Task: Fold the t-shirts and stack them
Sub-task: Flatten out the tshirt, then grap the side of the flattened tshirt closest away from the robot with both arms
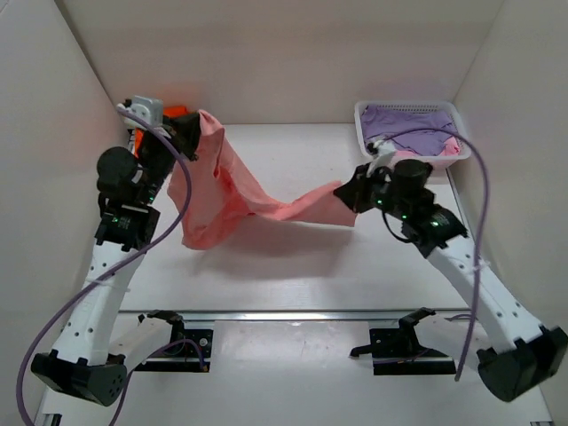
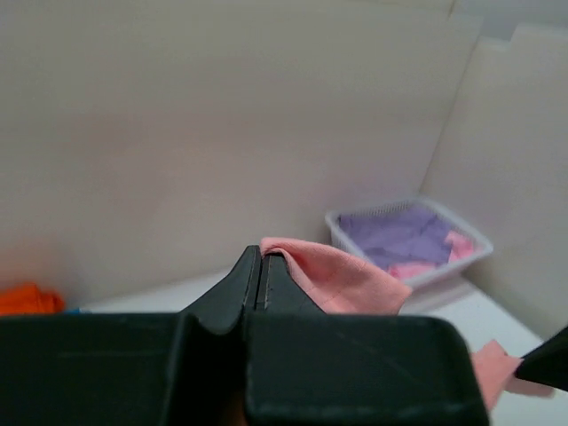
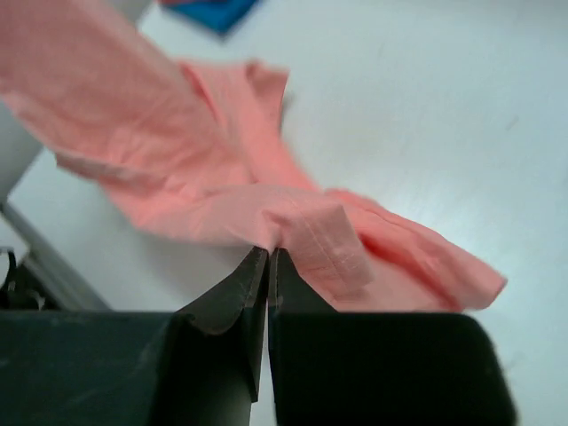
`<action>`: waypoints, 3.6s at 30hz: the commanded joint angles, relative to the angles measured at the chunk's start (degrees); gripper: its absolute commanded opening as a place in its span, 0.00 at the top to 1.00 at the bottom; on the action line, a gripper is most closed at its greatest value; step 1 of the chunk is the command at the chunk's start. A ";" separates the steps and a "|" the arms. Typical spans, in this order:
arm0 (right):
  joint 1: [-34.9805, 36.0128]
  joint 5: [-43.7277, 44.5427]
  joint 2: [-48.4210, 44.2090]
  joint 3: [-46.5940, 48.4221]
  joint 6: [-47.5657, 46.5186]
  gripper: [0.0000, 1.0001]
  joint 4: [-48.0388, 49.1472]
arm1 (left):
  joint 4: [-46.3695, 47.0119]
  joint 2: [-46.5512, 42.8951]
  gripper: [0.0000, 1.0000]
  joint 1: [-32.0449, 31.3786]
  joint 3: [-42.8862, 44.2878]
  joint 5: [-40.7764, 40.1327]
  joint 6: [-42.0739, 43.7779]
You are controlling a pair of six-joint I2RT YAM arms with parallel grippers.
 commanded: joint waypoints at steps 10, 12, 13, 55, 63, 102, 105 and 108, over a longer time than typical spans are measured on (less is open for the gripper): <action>-30.33 -16.35 -19.36 17.01 -3.25 1.00 -4.25 | -11.54 -7.09 1.00 -5.46 26.56 -7.84 9.91; -28.10 -16.50 -18.57 17.65 -1.33 1.00 -3.22 | -13.03 -6.75 1.00 -6.34 28.14 -8.80 10.78; -27.20 -14.84 -18.22 17.56 -1.14 1.00 -2.69 | -13.91 -6.40 1.00 -6.61 29.11 -9.59 10.79; -17.70 -13.41 3.97 -6.11 -1.33 0.92 -9.63 | -17.59 -13.82 0.81 3.25 -21.12 -5.71 -3.00; -22.32 -12.18 -11.17 -24.18 7.05 0.31 -14.45 | -24.81 -28.01 0.47 -4.41 -41.27 -10.20 -17.07; -16.30 14.08 3.13 -20.67 9.05 0.29 -20.61 | -30.62 22.08 1.00 7.01 -28.19 -19.72 -6.79; -13.84 14.79 5.07 -21.19 11.33 0.30 -21.39 | -33.24 21.91 1.00 6.48 -26.87 -19.18 -6.18; -10.94 17.08 6.31 -20.94 12.65 0.31 -21.92 | -36.93 18.59 1.00 5.70 -25.99 -18.83 -4.43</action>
